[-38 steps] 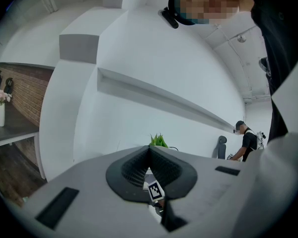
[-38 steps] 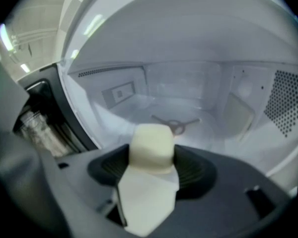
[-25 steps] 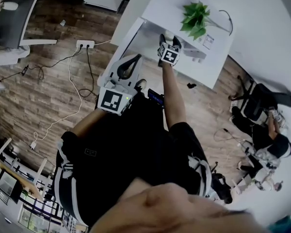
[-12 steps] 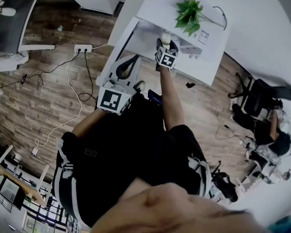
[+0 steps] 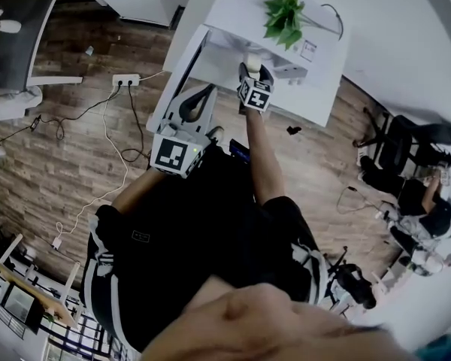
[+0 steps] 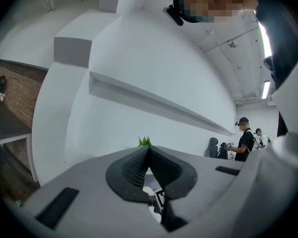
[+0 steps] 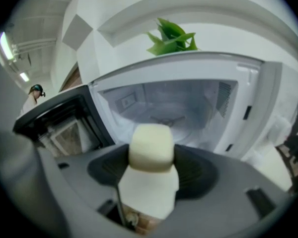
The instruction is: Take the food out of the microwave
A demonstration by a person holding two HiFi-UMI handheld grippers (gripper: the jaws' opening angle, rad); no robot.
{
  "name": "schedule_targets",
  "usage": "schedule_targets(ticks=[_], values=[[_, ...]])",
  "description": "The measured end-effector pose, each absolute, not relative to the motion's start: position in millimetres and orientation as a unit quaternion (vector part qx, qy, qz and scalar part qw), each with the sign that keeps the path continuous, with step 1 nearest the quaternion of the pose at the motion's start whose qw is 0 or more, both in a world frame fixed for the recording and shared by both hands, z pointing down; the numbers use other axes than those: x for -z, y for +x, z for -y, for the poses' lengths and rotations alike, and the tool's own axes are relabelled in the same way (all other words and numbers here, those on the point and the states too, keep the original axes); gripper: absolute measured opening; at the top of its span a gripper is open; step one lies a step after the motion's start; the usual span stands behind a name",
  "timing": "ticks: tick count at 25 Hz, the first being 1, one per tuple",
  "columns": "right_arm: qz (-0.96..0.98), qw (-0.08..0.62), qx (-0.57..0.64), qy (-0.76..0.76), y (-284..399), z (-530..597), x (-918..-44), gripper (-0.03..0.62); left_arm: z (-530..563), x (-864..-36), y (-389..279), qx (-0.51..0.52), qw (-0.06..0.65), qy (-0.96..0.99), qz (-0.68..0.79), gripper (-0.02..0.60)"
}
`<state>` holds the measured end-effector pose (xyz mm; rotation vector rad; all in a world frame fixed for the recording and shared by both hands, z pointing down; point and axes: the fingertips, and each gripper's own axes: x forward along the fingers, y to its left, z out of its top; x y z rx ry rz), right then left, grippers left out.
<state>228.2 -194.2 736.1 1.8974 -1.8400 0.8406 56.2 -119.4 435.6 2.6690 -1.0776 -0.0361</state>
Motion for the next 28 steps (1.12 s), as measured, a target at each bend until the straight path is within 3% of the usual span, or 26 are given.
schedule_targets(ticks=[28], values=[[0.659, 0.125, -0.274, 0.689, 235.8, 132.1, -662.7, 0.293, 114.4, -449.3, 86.8, 0.009, 0.123, 0.932, 0.34, 0.03]])
